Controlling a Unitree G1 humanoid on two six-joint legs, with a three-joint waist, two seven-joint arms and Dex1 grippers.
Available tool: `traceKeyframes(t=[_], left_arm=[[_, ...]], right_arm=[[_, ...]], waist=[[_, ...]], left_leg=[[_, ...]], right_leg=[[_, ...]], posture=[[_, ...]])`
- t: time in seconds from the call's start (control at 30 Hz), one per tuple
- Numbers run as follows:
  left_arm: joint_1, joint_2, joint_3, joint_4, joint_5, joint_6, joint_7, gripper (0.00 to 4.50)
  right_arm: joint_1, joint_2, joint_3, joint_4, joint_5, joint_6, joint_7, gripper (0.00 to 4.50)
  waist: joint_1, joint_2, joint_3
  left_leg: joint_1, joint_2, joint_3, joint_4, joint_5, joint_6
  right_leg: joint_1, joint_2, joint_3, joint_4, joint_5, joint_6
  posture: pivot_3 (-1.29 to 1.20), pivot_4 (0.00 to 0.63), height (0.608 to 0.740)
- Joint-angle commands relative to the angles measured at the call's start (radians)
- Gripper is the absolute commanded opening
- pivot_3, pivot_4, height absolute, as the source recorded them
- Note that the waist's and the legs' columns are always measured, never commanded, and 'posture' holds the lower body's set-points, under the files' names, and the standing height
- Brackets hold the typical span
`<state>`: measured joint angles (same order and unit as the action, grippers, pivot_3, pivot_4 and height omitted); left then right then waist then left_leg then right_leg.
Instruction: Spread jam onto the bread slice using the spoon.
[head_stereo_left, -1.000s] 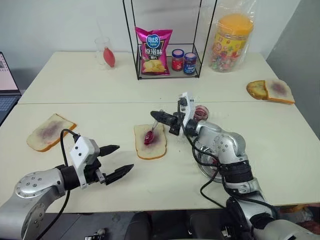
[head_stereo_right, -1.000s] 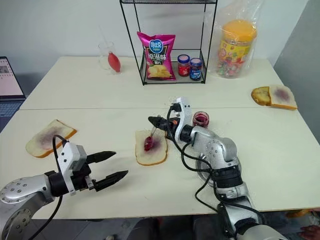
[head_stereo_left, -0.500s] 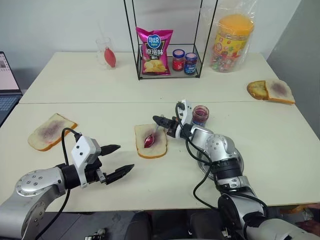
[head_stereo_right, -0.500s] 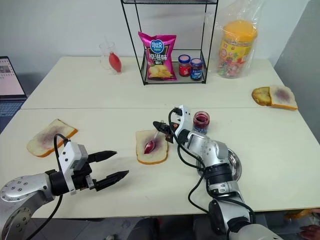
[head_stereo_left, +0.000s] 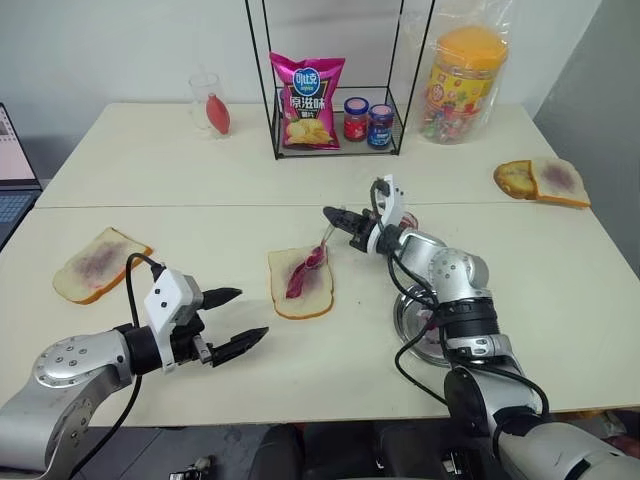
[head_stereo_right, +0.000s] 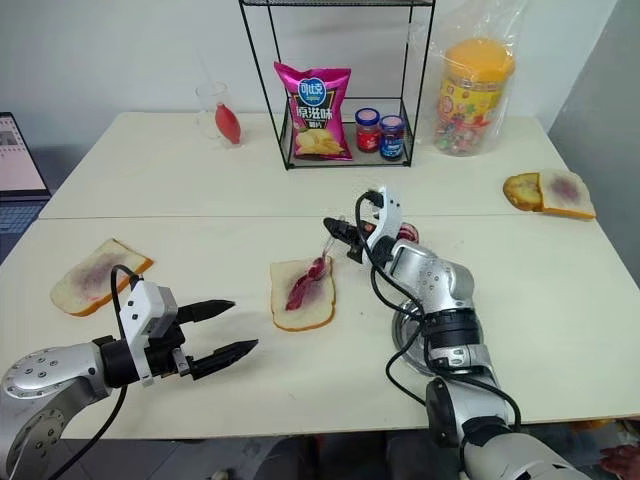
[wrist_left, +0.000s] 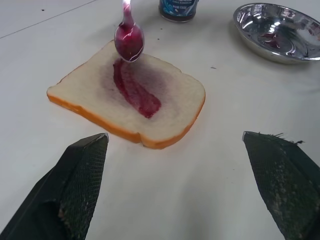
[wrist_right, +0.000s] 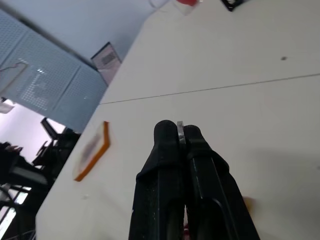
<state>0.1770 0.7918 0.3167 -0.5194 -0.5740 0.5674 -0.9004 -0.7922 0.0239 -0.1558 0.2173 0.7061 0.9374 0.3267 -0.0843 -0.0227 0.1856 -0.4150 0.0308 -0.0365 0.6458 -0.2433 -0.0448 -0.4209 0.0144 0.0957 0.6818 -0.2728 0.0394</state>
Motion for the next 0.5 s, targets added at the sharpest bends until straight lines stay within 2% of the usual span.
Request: traceKeyframes(t=[0.03, 0.17, 0.33, 0.5], left_arm=[[0.0, 0.014, 0.015, -0.019, -0.003, -0.016, -0.004, 4.5], [0.002, 0.012, 0.015, -0.026, -0.004, -0.013, 0.0, 4.5], [0.011, 0.014, 0.021, -0.033, -0.006, -0.012, -0.001, 4.5], [0.011, 0.018, 0.023, -0.029, -0.006, -0.014, -0.005, 4.5]], right_arm=[[0.037, 0.044, -0.009, -0.086, 0.083, 0.077, -0.008, 0.02], [0.052, 0.088, 0.034, -0.014, 0.013, 0.005, -0.017, 0.02], [0.026, 0.083, 0.085, 0.107, -0.109, -0.145, 0.007, 0.02], [-0.035, 0.074, 0.05, 0.22, -0.16, -0.275, -0.004, 0.02]], waist=[[0.0, 0.0, 0.0], [-0.002, 0.0, 0.0], [-0.003, 0.0, 0.0], [-0.002, 0.0, 0.0]], left_leg=[[0.0, 0.0, 0.0, 0.0, 0.0, 0.0], [0.0, 0.0, 0.0, 0.001, 0.0, 0.0], [0.001, 0.0, 0.0, 0.001, 0.0, 0.0], [0.001, 0.0, 0.001, 0.001, 0.0, 0.0]], right_leg=[[0.0, 0.0, 0.0, 0.0, 0.0, 0.0], [0.0, 0.0, 0.0, 0.0, 0.0, 0.0], [0.0, 0.0, 0.0, 0.0, 0.0, 0.0], [0.0, 0.0, 0.0, 0.0, 0.0, 0.0]], posture=[[0.0, 0.15, 0.74], [0.0, 0.15, 0.74], [0.0, 0.15, 0.74], [0.0, 0.15, 0.74]])
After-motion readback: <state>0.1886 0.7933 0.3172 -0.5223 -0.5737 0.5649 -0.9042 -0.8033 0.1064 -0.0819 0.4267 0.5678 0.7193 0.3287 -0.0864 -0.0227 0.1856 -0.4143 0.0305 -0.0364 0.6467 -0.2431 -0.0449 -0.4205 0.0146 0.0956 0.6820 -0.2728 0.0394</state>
